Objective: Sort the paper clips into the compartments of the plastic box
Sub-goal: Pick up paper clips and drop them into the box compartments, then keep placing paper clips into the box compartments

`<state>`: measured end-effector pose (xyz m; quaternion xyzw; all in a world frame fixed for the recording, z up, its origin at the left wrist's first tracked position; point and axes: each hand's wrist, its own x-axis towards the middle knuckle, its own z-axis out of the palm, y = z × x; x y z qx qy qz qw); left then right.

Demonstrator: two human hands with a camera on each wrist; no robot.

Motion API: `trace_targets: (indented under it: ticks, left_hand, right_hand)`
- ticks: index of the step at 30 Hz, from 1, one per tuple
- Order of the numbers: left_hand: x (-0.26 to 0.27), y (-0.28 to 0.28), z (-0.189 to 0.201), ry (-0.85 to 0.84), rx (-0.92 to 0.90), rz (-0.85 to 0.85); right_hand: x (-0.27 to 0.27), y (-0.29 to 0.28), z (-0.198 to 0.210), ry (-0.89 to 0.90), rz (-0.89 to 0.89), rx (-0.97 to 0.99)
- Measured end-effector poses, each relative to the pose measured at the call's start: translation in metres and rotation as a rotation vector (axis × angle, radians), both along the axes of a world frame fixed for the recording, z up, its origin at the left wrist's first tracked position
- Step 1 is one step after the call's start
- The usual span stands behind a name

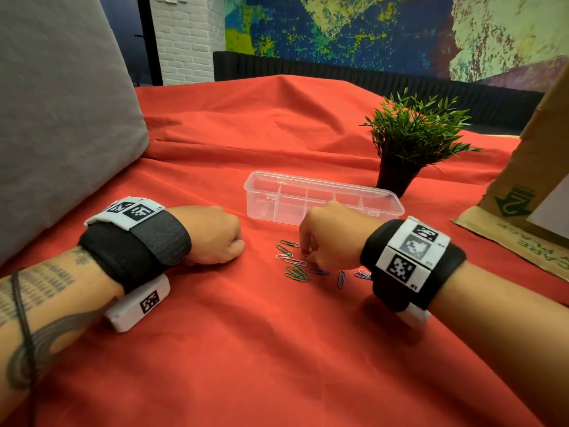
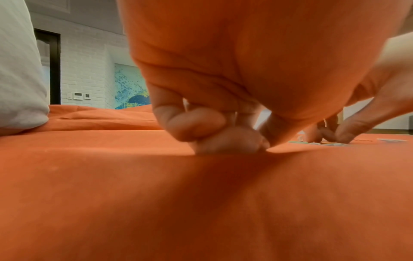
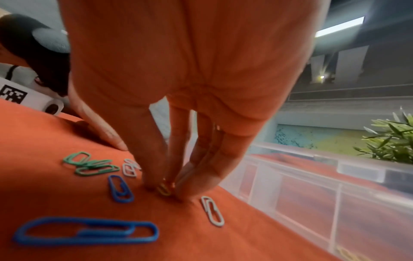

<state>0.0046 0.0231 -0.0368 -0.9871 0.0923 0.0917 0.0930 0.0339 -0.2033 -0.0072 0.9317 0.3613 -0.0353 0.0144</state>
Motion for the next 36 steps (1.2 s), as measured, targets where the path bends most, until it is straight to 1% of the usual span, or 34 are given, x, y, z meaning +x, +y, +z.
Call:
trace_targets:
  ticks: [6, 10, 12, 15, 18, 20, 22, 25, 29, 32, 34, 36]
  left_hand:
    - [0.000, 0.001, 0.000, 0.004, 0.017, -0.002]
    - [0.000, 0.001, 0.000, 0.007, 0.017, 0.003]
    - [0.000, 0.001, 0.001, 0.009, 0.014, 0.004]
    - [-0.001, -0.001, 0.003, 0.008, 0.016, 0.003]
    - [-0.002, -0.002, 0.002, 0.018, 0.019, 0.013]
    - [-0.001, -0.002, 0.002, 0.024, 0.019, 0.016]
    - [-0.001, -0.002, 0.003, 0.025, 0.016, 0.016]
    - [0.000, -0.002, 0.003, 0.035, 0.010, 0.019]
    - [0.000, -0.001, 0.003, 0.032, 0.003, 0.022]
    - [0.001, 0.000, 0.001, 0.018, 0.009, 0.007]
    - [0.002, 0.000, 0.000, 0.016, 0.012, 0.000]
    - [0.001, 0.000, 0.000, 0.021, 0.014, -0.004]
  right_hand:
    - [-0.003, 0.003, -0.002, 0.033, 0.000, -0.046]
    - [0.002, -0.003, -0.001, 0.065, 0.013, 0.023]
    - [0.006, -0.009, 0.002, 0.066, 0.000, 0.089]
    - [0.020, -0.027, 0.020, -0.008, -0.059, 0.212]
    - [0.037, -0.048, 0.041, -0.150, -0.139, 0.374]
    - [0.051, -0.063, 0.048, -0.229, -0.218, 0.449]
    - [0.064, -0.076, 0.049, -0.265, -0.294, 0.458]
    - [0.074, -0.086, 0.038, -0.253, -0.372, 0.417]
    - [0.076, -0.085, 0.022, -0.262, -0.413, 0.361]
    - [0.076, -0.082, 0.022, -0.298, -0.451, 0.396]
    - [0.071, -0.078, 0.025, -0.339, -0.427, 0.461]
    - [0.058, -0.068, 0.030, -0.355, -0.334, 0.514]
